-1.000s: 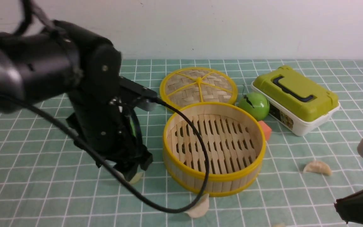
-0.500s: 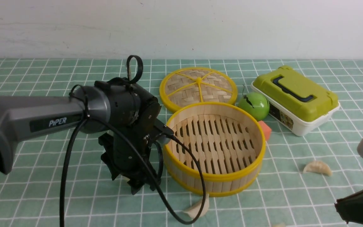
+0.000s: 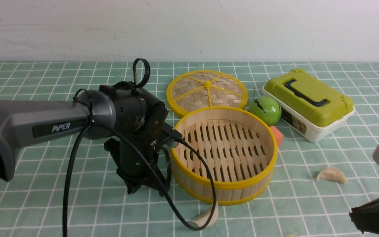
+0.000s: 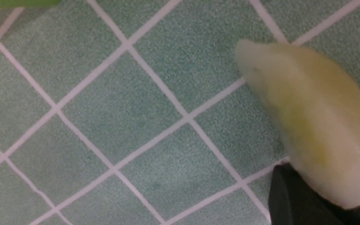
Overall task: Put the dumplings into the steamer on the table with the blue tablecloth.
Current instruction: 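Reach for and grasp a dumpling on the table with the left gripper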
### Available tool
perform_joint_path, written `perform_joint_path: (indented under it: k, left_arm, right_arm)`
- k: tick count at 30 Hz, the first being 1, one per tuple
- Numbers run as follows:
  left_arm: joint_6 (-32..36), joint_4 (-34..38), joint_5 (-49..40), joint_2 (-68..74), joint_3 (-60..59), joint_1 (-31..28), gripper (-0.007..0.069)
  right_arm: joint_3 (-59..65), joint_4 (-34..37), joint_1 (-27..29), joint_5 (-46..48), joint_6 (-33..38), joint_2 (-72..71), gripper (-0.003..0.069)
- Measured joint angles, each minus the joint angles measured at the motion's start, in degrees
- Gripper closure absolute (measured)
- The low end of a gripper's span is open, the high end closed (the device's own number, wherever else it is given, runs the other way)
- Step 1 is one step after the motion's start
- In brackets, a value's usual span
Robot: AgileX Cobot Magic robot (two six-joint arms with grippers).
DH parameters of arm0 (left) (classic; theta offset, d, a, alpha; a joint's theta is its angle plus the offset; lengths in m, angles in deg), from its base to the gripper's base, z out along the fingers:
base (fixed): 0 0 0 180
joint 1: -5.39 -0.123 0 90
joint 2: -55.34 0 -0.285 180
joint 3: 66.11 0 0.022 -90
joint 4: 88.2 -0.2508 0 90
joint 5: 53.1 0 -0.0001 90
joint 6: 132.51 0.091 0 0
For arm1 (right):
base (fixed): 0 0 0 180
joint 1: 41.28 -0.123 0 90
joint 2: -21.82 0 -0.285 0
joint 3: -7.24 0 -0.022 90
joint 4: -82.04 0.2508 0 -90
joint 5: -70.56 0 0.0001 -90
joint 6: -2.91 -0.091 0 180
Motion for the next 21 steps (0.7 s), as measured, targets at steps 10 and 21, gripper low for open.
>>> perform_joint_path:
  k: [10, 21]
  left_arm:
    - [-2.1, 1.6, -7.5, -5.0, 6.7, 0.0, 0.0638]
    - [-5.5, 4.3, -7.9, -0.7, 11.7, 0.0, 0.0431]
  right_arm:
    - [0.0, 0.0, 0.0, -0.2, 0.0, 0.0, 0.0647]
    - [0.0, 0.2, 0.0, -1.2, 0.0, 0.0, 0.0639]
